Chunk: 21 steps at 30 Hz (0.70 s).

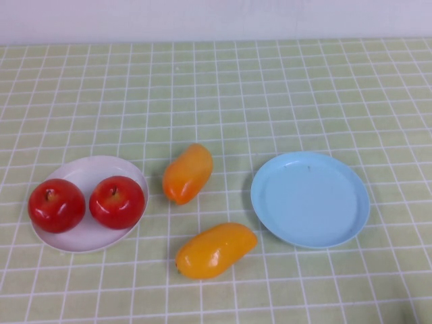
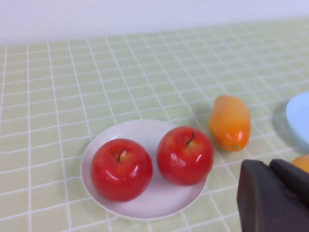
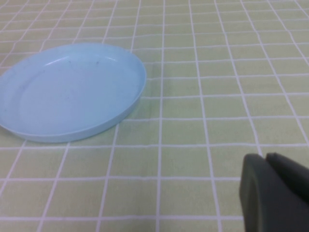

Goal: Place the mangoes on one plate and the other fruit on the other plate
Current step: Put another type of fruit in the right plate

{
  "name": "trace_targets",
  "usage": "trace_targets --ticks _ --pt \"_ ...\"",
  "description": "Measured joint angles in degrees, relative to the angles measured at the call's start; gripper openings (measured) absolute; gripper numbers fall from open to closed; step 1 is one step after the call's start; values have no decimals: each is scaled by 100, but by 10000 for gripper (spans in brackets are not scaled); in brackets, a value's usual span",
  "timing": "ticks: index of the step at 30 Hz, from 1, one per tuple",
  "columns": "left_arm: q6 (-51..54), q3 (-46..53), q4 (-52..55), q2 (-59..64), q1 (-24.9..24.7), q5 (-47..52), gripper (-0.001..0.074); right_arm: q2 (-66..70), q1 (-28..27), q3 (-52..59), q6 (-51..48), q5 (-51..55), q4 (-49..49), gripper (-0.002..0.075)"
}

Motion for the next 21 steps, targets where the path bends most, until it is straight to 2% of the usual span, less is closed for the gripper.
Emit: trace_targets --ticks 5,13,21 --pt "-144 653 78 -325 0 -774 4 0 0 0 0 0 0 -17" --pt "-153 1690 437 -335 0 -2760 4 0 0 0 0 0 0 -16" --pt "-132 1754 522 -335 0 -3012 4 0 0 0 0 0 0 -17"
